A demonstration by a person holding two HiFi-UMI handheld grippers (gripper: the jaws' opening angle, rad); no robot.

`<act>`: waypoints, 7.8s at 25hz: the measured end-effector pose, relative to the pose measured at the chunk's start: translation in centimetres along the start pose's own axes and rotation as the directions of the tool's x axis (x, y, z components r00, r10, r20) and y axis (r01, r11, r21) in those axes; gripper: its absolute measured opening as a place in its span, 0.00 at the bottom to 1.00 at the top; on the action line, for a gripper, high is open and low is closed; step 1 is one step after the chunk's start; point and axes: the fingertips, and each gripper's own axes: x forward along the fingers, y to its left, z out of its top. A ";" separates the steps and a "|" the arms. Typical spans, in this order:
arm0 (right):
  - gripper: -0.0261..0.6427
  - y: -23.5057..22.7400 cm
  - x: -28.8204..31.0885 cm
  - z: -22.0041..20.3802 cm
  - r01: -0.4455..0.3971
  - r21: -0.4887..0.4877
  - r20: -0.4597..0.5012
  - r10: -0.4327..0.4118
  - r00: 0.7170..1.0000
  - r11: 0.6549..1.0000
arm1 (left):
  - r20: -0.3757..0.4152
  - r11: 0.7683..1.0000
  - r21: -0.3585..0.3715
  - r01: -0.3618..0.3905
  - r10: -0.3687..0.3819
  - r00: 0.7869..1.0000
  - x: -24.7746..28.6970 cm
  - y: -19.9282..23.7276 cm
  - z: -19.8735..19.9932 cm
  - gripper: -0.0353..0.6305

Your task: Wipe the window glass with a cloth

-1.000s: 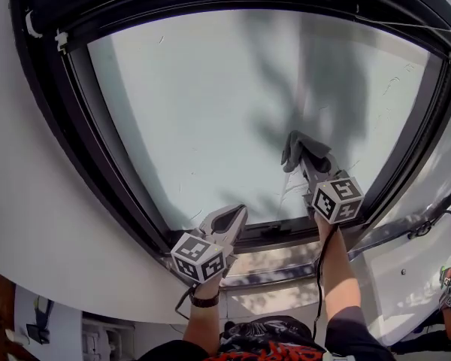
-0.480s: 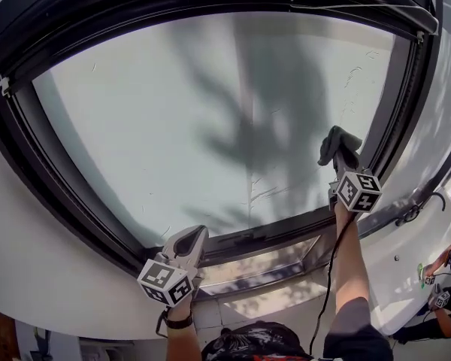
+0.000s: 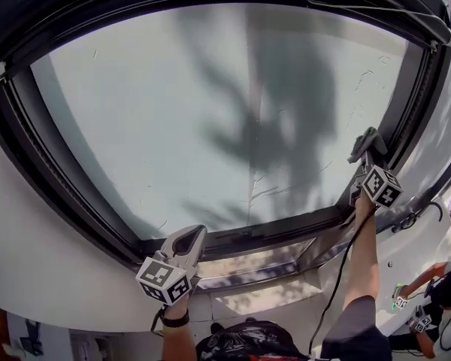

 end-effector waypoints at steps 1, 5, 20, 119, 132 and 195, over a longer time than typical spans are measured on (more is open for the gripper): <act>0.06 0.8 -0.3 0.0 -0.014 0.003 0.011 0.014 1.000 1.000 | 0.000 1.000 0.001 0.001 -0.001 1.000 0.0 0.1 0.0 0.05; 0.06 9.3 -2.2 0.3 -0.229 -0.016 0.037 0.229 0.973 0.973 | -0.007 1.000 0.000 -0.024 0.024 1.000 -1.0 1.0 -0.1 0.05; 0.06 49.4 -8.2 -9.5 -0.860 0.066 -0.040 0.862 0.505 0.506 | 0.088 0.990 -0.116 -0.076 0.087 0.992 -8.8 2.8 1.2 0.05; 0.06 63.6 -12.7 -23.6 -0.884 0.024 -0.215 0.866 0.451 0.466 | 0.105 0.928 0.115 -0.355 0.344 0.933 -16.1 7.6 3.8 0.06; 0.06 35.0 -8.0 -19.2 -0.553 0.006 -0.114 0.550 0.828 0.833 | 0.026 0.976 0.060 -0.208 0.207 0.978 -6.4 6.2 -0.7 0.06; 0.06 29.9 -10.2 -24.2 -0.379 0.064 -0.163 0.384 0.909 0.923 | 0.033 0.996 -0.012 -0.083 0.083 0.996 -6.4 2.1 -1.5 0.06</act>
